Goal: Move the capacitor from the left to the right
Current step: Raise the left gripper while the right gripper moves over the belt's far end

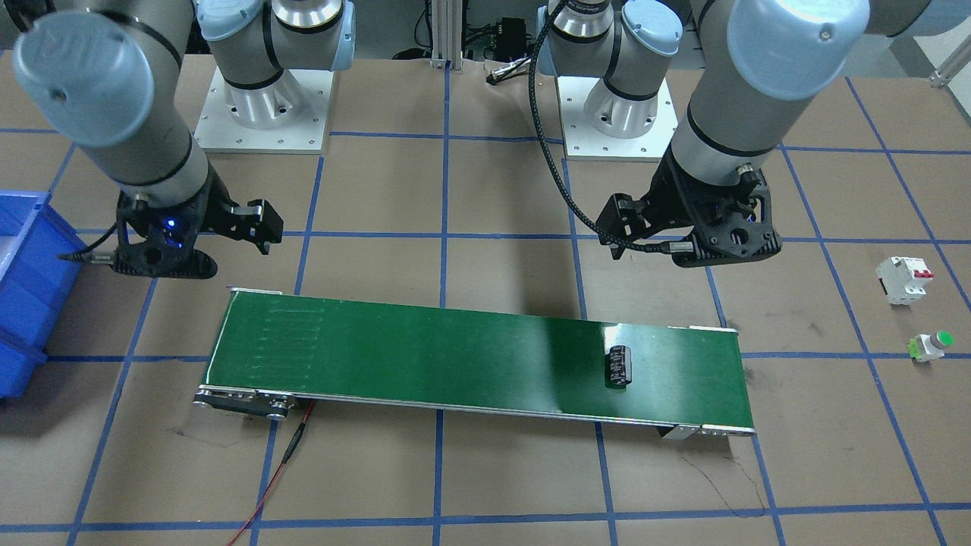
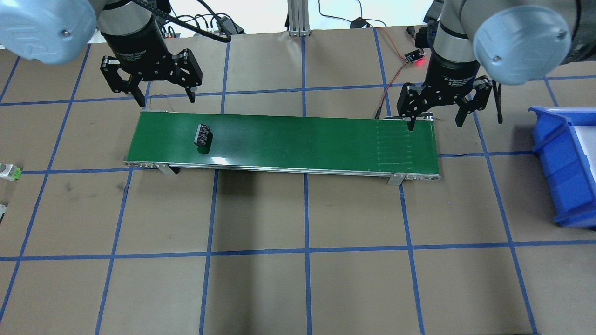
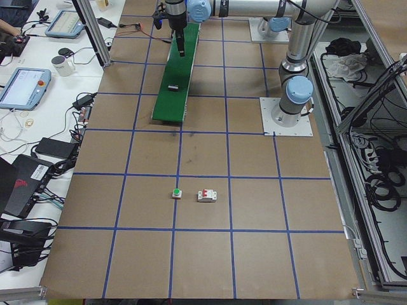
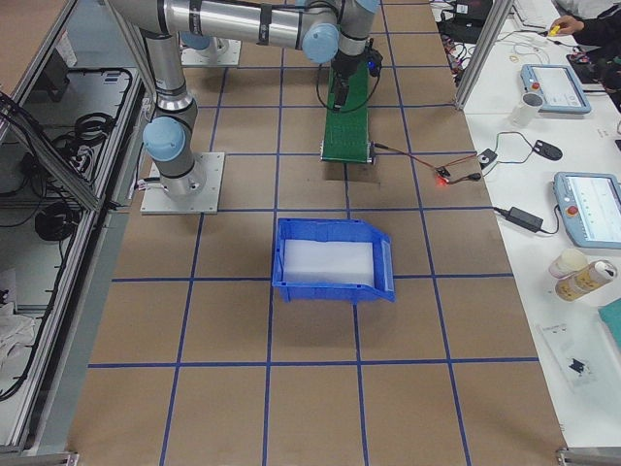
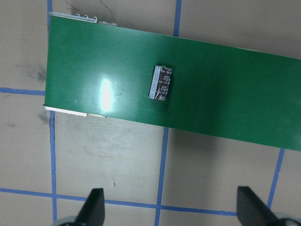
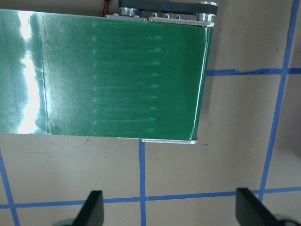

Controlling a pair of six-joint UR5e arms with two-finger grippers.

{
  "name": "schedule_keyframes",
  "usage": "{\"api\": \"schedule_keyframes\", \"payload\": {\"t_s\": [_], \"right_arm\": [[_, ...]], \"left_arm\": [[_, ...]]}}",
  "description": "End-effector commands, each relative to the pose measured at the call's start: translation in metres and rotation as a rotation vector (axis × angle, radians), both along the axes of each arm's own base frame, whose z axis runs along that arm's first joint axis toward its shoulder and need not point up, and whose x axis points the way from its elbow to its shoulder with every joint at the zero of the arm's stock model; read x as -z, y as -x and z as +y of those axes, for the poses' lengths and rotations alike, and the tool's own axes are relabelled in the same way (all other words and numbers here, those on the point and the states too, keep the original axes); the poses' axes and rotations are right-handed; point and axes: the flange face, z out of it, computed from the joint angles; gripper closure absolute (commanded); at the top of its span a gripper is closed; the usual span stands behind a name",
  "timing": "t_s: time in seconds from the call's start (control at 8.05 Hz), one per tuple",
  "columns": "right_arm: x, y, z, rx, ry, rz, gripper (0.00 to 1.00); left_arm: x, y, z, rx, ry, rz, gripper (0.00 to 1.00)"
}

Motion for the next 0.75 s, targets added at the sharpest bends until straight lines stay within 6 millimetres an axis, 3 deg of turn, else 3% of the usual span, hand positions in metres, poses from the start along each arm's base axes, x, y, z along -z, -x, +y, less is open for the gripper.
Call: {"api": "schedule_keyframes", "payload": {"t_s": [0.0,0.12,0.5,0.62], "right_arm": [[0.042,0.001,-0.045,0.002,0.092,0.000,0.00],[0.045,0.001,-0.051,0.007,0.123,0.001,0.00],[0.087,-0.001,-0.037,0.003,0.123,-0.020,0.00],[0.085,-0.007,-0.036,0.009,0.128,-0.074,0.00]], "left_arm": [[-0.016,0.015,0.015,0.027,0.028,0.001,0.00],[-0.026,0.018,0.019,0.035,0.051,0.002,0.00],[-0.039,0.018,0.015,0.035,0.157,0.004,0.00],[-0.040,0.018,0.016,0.035,0.158,0.004,0.00]]}}
